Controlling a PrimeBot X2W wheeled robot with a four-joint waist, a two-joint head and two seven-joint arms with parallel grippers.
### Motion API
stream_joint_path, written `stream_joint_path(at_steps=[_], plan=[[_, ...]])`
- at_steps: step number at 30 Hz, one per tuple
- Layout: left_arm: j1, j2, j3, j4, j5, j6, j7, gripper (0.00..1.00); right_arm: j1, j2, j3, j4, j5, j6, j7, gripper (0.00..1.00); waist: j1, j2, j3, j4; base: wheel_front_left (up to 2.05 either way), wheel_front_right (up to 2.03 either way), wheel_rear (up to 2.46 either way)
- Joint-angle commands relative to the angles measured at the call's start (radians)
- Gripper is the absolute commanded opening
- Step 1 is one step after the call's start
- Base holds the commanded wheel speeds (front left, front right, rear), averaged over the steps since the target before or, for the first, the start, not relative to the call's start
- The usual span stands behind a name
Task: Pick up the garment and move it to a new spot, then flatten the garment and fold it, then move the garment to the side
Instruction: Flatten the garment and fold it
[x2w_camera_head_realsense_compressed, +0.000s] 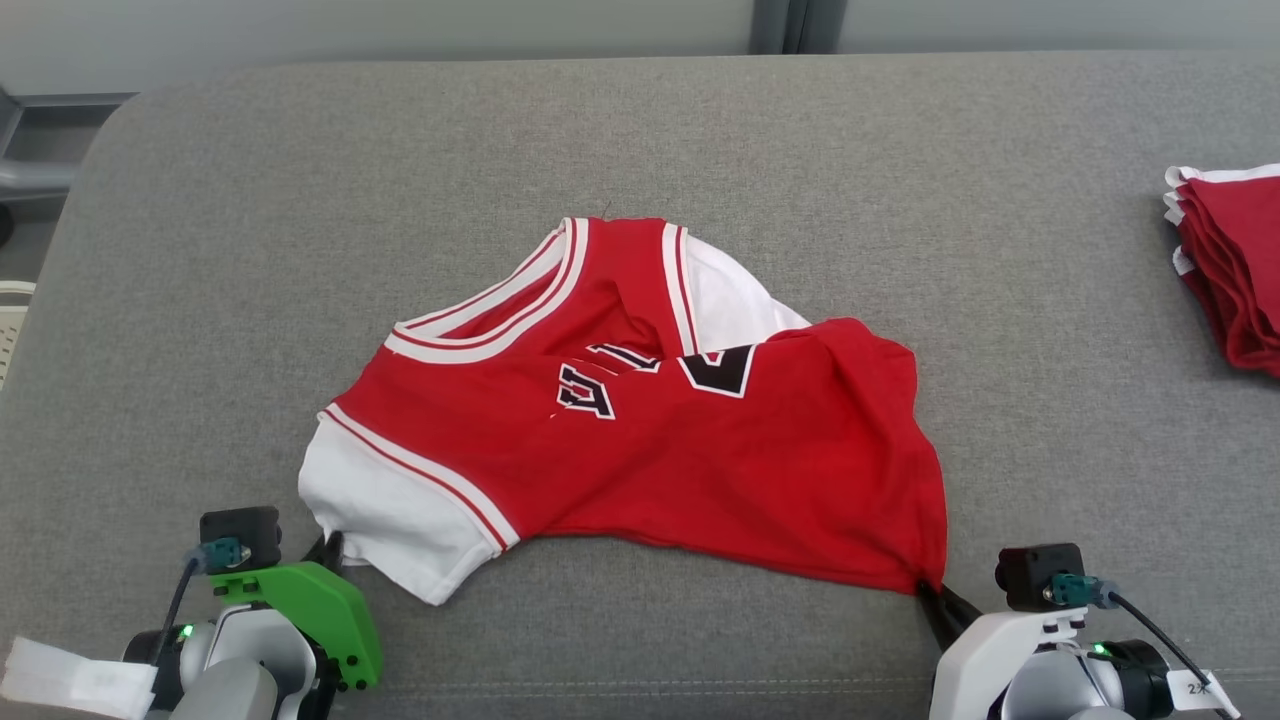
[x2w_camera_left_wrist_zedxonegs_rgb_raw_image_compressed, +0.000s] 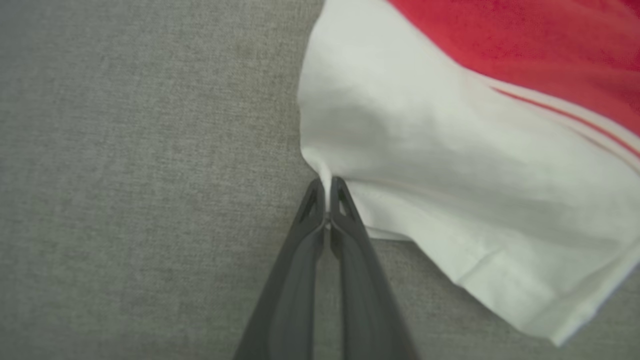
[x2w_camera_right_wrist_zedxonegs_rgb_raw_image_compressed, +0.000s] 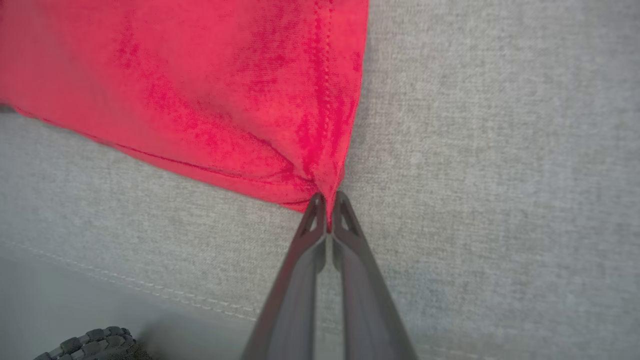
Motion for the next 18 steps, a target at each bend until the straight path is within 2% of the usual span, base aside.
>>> stream_joint_path(at_steps=[1, 11, 18], plan=[[0.020, -0.004, 0.022, -0.011, -0.025, 0.003, -0.024, 0.00, -0.016, -0.002, -0.005, -0.007, 0.027, -0.002, -0.017, 0.00, 0.0000, 0.0000, -0.010, -0.001, 0.00, 0.00, 0.00], [0.031, -0.027, 0.109, -0.182, -0.115, -0.016, -0.117, 0.00, -0.040, -0.002, -0.031, -0.111, 0.124, -0.001, -0.034, 0.00, 0.0000, 0.0000, -0.077, -0.009, 0.00, 0.00, 0.00], [0.013, -0.022, 0.139, -0.302, -0.148, 0.023, -0.087, 0.00, -0.096, -0.002, -0.026, -0.194, 0.153, -0.001, 0.031, 0.00, 0.0000, 0.0000, -0.160, -0.038, 0.00, 0.00, 0.00]])
